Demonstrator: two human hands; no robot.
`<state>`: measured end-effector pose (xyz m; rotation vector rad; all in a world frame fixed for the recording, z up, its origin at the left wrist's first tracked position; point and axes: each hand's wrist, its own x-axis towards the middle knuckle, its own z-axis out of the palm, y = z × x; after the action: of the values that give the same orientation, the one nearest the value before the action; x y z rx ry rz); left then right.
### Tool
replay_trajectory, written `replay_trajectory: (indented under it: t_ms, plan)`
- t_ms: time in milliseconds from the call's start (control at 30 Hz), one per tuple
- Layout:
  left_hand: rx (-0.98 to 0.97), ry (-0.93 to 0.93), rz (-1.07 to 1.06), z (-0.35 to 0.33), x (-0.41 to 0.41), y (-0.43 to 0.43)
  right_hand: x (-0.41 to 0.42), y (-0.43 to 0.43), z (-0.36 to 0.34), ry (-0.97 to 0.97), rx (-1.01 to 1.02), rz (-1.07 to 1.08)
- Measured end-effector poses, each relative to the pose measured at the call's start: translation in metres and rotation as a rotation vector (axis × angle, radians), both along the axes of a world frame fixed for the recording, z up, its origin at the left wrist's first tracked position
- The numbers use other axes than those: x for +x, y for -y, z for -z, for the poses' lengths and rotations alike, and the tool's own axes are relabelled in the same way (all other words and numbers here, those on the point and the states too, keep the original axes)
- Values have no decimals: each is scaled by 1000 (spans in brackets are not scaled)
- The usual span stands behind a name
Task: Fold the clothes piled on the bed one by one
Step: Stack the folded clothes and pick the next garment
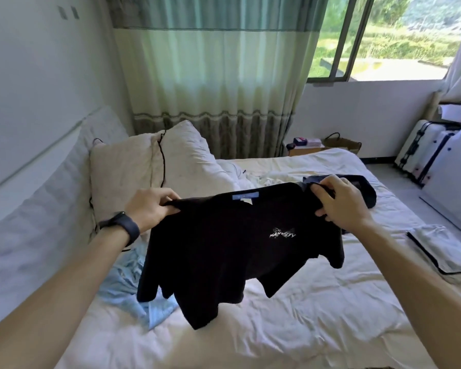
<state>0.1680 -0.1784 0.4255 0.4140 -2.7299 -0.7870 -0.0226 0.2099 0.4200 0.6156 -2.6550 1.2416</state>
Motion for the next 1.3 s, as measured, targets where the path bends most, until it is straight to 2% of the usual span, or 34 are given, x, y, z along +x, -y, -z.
replay_trajectory:
  t_ms: [133,233,333,467,567,633,733,833,967,1033,1100,1200,1300]
  plan:
    - [-224,-97,-90,8,0,-16,9,-17,0,80,-28,-11]
    - [-216,-124,-168,7,-1,-28,16,-33,2,31,-77,-7]
    - [-232,-101,-190,13,13,-37,29,-53,4,-60,-43,-2]
    - [-68,-296,-254,42,54,-79,65,-83,29,-181,-94,-5]
    - [-42,-386,-475,62,77,-105,85,-98,51,-267,-143,85]
    - [-122,-362,-493,70,89,-120,90,-106,65,-255,-169,142]
    - [-213,-362,-306,81,103,-131,93,-114,82,-221,-185,187]
    - [-279,-278,-117,89,103,-126,84,-114,92,-206,-177,232]
    - [-500,-157,177,102,86,-108,53,-92,106,-181,-160,229]
    - [-497,-176,168,108,63,-89,31,-72,113,-170,-152,204]
    - [-458,-154,57,113,30,-63,4,-47,119,-170,-151,178]
    - [-278,-1,-121,137,-33,-19,-44,-4,135,-109,-92,148]
    - [-153,151,-209,186,-97,18,-93,37,178,35,48,109]
